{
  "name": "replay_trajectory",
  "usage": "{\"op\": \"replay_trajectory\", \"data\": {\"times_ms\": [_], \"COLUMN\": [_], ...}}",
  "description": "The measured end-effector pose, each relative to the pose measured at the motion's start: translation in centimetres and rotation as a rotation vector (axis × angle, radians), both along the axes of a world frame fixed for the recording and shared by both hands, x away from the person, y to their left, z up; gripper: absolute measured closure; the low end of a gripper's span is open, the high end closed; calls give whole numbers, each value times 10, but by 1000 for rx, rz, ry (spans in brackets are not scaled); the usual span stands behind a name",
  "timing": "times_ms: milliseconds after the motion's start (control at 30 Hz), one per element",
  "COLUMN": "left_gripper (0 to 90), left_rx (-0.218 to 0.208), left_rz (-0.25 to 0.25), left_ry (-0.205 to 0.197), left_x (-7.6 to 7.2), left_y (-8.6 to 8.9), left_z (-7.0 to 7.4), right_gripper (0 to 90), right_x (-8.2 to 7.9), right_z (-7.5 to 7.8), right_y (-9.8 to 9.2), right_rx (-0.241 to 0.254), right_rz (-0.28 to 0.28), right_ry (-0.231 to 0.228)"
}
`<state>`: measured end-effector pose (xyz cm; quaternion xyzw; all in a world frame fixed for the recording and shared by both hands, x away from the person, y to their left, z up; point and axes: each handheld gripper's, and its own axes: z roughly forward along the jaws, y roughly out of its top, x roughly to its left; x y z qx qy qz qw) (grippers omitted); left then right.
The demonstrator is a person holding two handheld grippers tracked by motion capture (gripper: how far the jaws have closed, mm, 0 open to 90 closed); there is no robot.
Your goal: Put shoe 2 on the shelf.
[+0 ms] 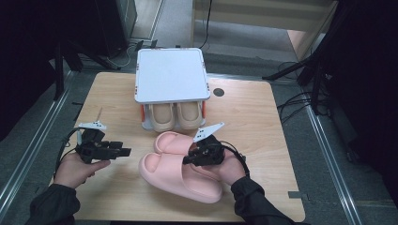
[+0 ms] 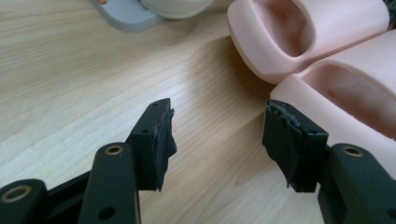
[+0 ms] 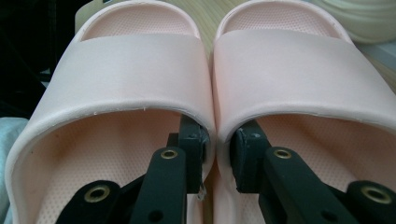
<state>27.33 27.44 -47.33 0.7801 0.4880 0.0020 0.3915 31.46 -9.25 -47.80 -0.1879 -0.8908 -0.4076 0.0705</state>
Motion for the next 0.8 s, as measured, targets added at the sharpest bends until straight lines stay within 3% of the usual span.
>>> {"op": "replay_trajectory", "data": {"times_ms": [433,733,800], "left_gripper": [424,422,422], "left_rx": [-2,3,2], "left_rz": [56,50,51], "left_ry": [7,9,8], "left_x": [-20,-20,-19], "left_y": [16,15,14], "left_z": [-3,-4,-4], "right_gripper": [772,771,771], "right_x": [12,21,23], "right_z": [22,46,52], "right_y": [19,24,24], "right_rx": [15,20,14], "right_rz": [70,94,97], "right_ry": [-2,19,5]}}
